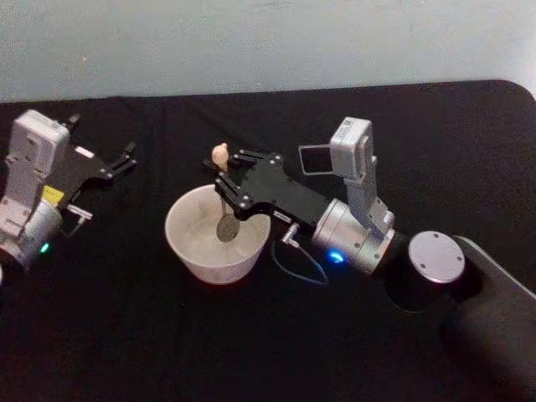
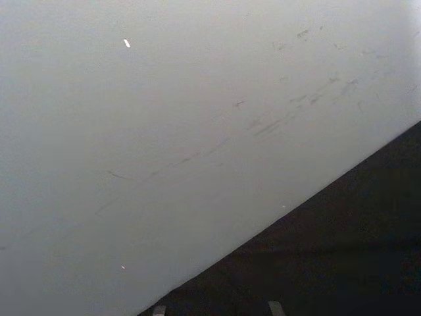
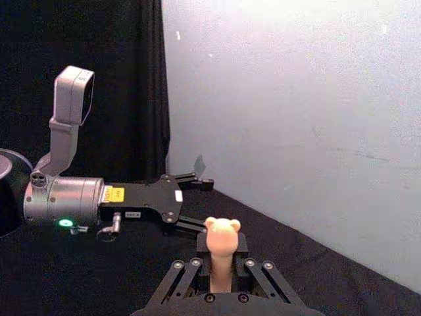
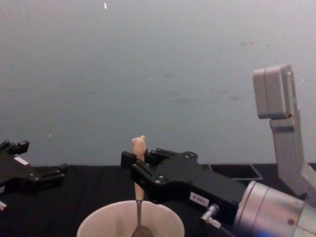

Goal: Pick up the stirring spoon with one hand, stir inside the cup, then place it back in its original position.

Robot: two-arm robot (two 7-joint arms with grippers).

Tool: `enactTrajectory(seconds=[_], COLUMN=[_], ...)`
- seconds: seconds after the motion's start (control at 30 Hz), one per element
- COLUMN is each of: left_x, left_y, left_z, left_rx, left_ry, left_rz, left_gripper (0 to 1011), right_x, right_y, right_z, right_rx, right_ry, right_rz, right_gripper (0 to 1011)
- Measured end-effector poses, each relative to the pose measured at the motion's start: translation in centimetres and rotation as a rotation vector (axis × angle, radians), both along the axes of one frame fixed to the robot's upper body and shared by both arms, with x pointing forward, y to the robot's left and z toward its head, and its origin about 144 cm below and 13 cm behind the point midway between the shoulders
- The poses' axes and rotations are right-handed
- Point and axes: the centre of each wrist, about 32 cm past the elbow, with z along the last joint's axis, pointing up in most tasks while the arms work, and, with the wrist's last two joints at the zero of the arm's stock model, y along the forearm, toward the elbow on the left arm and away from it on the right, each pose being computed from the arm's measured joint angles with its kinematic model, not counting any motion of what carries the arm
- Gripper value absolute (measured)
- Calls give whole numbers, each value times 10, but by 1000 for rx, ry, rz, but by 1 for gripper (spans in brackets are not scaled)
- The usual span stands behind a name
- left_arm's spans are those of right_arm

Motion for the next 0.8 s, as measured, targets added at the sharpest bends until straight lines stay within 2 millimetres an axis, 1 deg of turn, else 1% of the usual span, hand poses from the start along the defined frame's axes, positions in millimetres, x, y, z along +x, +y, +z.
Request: enactTrajectory(seconds=[0.4,0.57,0.8], left_x=[0,0,0], left_y=[0,0,0], left_z=[0,0,0], left_rx=[0,0,0], left_ry=[0,0,0], left_rz=[0,0,0], left_gripper=[1001,1001,1001], right_x=[-2,-5,-10], right_y=[-4,-7,-12], right_z=[4,13,31], right_rx=[5,11,29], right_ry=[-6,-22,-60], right_rz=[-10,-12,-6], right_gripper=[215,214,214])
